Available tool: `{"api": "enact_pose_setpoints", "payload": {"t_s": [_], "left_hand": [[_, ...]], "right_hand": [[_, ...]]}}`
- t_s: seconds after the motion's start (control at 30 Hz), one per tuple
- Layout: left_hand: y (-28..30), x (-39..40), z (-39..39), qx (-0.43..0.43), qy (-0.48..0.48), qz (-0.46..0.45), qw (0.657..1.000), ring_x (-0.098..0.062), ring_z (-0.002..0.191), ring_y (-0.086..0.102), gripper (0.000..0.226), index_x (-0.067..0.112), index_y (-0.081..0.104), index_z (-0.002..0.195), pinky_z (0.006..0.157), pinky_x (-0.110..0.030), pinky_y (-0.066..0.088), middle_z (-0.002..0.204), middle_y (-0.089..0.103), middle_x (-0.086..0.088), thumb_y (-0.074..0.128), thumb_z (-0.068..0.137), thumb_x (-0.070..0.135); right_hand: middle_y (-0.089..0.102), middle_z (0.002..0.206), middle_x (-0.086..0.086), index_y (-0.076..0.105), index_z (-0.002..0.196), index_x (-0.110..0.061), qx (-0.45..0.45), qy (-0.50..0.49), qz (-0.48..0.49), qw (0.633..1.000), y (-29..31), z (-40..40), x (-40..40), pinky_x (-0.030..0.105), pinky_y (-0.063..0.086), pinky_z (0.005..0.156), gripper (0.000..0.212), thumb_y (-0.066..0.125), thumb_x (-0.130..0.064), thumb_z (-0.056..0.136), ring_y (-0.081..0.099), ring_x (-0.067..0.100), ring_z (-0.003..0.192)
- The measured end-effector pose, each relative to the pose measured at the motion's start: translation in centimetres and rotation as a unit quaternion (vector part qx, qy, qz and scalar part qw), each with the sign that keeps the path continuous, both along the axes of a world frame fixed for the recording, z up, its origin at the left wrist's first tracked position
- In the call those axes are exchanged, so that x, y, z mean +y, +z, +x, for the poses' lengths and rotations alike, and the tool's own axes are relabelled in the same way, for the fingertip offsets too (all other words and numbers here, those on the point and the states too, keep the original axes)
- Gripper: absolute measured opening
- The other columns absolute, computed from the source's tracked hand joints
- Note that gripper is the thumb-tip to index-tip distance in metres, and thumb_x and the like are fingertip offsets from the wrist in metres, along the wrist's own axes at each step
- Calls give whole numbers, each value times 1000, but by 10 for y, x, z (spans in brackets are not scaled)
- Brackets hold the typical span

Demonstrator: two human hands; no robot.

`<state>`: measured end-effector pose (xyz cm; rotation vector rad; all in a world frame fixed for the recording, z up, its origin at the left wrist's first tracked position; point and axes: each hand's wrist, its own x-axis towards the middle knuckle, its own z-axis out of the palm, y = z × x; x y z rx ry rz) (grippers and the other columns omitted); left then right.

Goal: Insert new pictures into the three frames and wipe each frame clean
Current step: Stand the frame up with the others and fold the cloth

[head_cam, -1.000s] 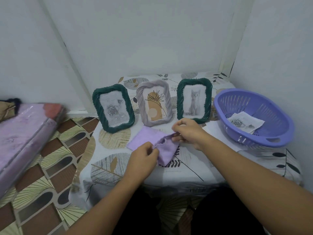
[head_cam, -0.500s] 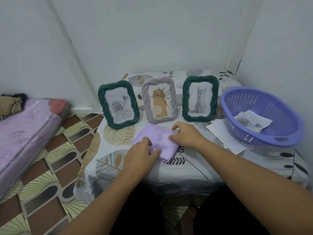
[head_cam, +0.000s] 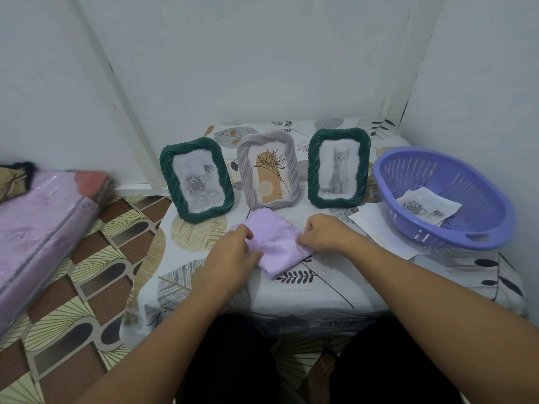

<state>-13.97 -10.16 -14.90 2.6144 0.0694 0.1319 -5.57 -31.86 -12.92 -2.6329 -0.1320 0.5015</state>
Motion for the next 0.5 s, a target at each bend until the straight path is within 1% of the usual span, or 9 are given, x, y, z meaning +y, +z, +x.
{"api": "enact_pose_setpoints", "payload": {"t_s": [0.03, 0.1, 0.17, 0.23, 0.3, 0.33, 0.37, 0.43, 0.5], "left_hand": [[0, -1, -2, -31, -11, 15, 999, -15, 90, 53, 27, 29, 51, 111, 74, -35, 44, 97, 55, 8, 68, 91, 36], [1, -5, -5, -93, -56, 27, 994, -18, 92, 50, 23, 25, 55, 110, 77, -36, 45, 98, 52, 5, 67, 92, 33], [2, -8, -8, -99, -117, 23, 988, -17, 89, 50, 21, 26, 60, 101, 76, -37, 46, 93, 52, 6, 63, 93, 45], [1, -10, -11, -69, -163, 34, 984, -15, 86, 52, 37, 29, 64, 93, 74, -34, 45, 89, 53, 8, 58, 87, 64], [-1, -10, -13, -63, -191, 63, 978, -16, 84, 53, 44, 29, 68, 92, 72, -34, 45, 88, 55, 7, 60, 82, 71], [-2, -10, -14, -64, -197, 77, 975, -18, 83, 54, 43, 28, 69, 93, 71, -34, 45, 87, 56, 5, 61, 80, 68], [-3, -10, -15, -70, -199, 91, 973, -20, 81, 56, 40, 27, 70, 93, 70, -35, 46, 86, 57, 4, 61, 81, 64], [-4, -10, -16, -93, -200, 122, 968, -25, 77, 59, 35, 24, 70, 91, 65, -38, 49, 83, 60, 2, 55, 83, 55], [-1, -11, -19, -98, -192, 131, 968, -26, 76, 60, 29, 23, 68, 91, 64, -39, 49, 81, 61, 1, 54, 88, 48]], "right_hand": [[67, 99, 3, 61, 100, -14, -8, 0, -1, 1000, 0, -1, 0, 40, 56, 81, 26, 67, -32, 82, 64, 23, 94], [60, 92, -1, 50, 104, -19, -48, 5, 11, 999, -2, -2, 1, 37, 48, 68, 31, 69, -28, 81, 59, 21, 86], [54, 84, -3, 43, 104, -23, -115, 41, 54, 991, -3, -3, 1, 36, 39, 60, 37, 70, -18, 79, 54, 21, 78], [51, 85, -6, 47, 104, -27, -166, 113, 93, 975, -2, -5, 2, 36, 41, 65, 36, 70, -14, 79, 52, 19, 79], [54, 93, -6, 62, 105, -29, -164, 189, 98, 963, -3, -6, 3, 33, 43, 77, 23, 71, -22, 84, 53, 13, 86], [56, 99, -5, 68, 105, -32, -151, 214, 82, 961, -4, -7, 2, 32, 43, 84, 18, 71, -30, 87, 54, 13, 91], [57, 105, -3, 72, 106, -33, -137, 229, 65, 961, -7, -7, 0, 31, 43, 89, 18, 71, -37, 88, 55, 13, 97], [58, 114, 0, 74, 111, -34, -119, 238, 59, 962, -9, -10, -5, 30, 41, 97, 26, 71, -47, 89, 55, 14, 107], [58, 118, -3, 73, 115, -36, -101, 240, 74, 963, -6, -12, -10, 30, 40, 101, 38, 71, -60, 85, 54, 12, 112]]}}
